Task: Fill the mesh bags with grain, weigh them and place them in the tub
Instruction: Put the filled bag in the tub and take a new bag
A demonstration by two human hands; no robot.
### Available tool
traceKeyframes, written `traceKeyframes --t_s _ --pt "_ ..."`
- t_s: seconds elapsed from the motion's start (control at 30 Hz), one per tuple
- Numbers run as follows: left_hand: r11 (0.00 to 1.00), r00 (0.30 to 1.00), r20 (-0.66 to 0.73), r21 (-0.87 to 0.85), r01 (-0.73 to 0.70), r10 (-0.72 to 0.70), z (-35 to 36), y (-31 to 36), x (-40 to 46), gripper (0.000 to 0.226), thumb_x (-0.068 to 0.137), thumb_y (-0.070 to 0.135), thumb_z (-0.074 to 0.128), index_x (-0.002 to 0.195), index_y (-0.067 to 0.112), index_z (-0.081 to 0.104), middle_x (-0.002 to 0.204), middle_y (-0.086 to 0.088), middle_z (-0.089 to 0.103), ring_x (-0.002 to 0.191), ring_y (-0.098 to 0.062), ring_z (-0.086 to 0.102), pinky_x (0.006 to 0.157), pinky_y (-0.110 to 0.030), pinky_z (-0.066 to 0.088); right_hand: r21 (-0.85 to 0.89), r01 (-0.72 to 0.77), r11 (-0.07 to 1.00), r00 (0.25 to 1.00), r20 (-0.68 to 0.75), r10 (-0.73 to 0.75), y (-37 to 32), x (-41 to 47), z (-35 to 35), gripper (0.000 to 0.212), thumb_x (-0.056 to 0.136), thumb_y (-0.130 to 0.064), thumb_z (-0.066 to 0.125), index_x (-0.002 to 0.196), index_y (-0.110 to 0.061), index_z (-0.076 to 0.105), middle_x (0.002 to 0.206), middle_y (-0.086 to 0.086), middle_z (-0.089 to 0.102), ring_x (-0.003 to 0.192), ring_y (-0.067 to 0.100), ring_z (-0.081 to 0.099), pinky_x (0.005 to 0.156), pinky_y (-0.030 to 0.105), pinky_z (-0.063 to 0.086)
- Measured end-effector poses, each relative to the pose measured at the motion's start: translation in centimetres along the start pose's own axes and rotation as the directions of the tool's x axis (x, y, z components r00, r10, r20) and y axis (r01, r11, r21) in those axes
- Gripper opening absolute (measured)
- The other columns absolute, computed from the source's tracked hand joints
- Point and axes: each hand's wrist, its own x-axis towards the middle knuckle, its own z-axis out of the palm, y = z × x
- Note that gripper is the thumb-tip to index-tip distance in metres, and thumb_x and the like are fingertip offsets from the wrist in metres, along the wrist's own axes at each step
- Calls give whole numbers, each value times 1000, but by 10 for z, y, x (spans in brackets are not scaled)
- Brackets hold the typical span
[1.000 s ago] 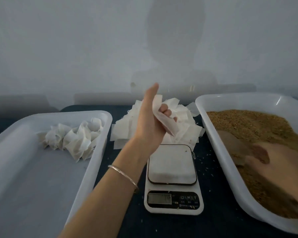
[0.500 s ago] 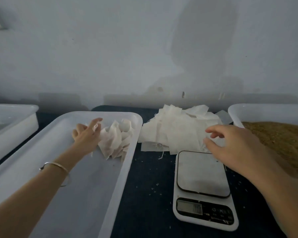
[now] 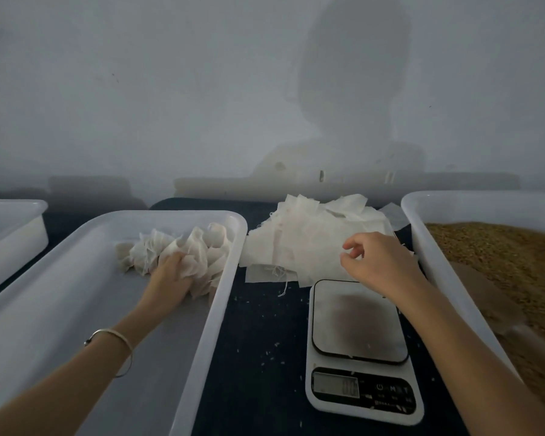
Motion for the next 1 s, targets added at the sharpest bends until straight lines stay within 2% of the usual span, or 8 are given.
traceKeyframes --t_s 0.07,0.17,0.4,0.57,0.67,0.77,0.87,1.0 --pt "986 999 -29 -169 9 -14 -7 -5 -2 5 94 7 54 93 12 55 86 -2 58 80 -18 55 61 -20 44 -11 -12 1000 999 43 13 2 7 6 37 90 -32 56 125 -20 59 119 -1 63 109 19 57 88 35 50" --pt "949 997 7 -304 79 -81 -11 -6 -3 8 96 16 56 92 12 49 83 -6 55 78 -22 53 60 -29 45 -70 -12 998 995 96 19 4 22 16 43 90 -33 56 132 -21 53 132 1 54 119 22 52 96 36 45" --pt "911 961 141 375 170 -238 -11 55 4 92 81 34 73 148 6 16 149 -17 19 139 -37 18 111 -46 22 -190 -63 980 995 70 77 7 44 55 54 85 -44 64 130 -21 46 127 6 45 116 29 49 88 38 42" --pt "945 950 -83 158 -286 301 -16 149 -3 69 83 17 68 140 6 29 141 -8 26 130 -29 27 104 -36 29 -45 -23 999 982 -188 14 18 47 56 20 95 -28 52 106 -18 65 107 4 58 95 23 58 70 28 36" --pt "907 910 -149 -117 -405 387 -3 203 -10 54 87 14 64 133 10 37 128 4 32 122 -14 35 96 -22 34 158 22 987 959 -281 24 18 47 41 19 94 -27 55 101 -13 66 113 6 50 92 21 57 74 29 42" --pt "905 952 18 -315 -286 307 21 237 -19 57 89 26 65 137 14 34 134 6 35 120 -7 36 96 -25 38 490 96 866 899 -416 136 7 38 12 8 92 -20 57 92 -12 59 107 6 55 92 14 56 73 18 38" --pt "863 974 205 -504 23 94 37 253 -25 73 87 40 67 143 16 27 144 5 32 124 -12 40 104 -34 39 808 141 572 884 -363 295 -3 11 -17 8 91 -22 58 88 -15 60 96 3 64 87 16 63 75 26 53" --pt "569 910 413 -736 366 -51 55 250 -52 82 77 51 73 141 15 36 136 1 48 110 -11 54 93 -40 50 937 212 277 911 -292 291 -1 -36 -43 13 91 -19 60 78 -14 59 73 -6 65 70 8 63 63 28 54"
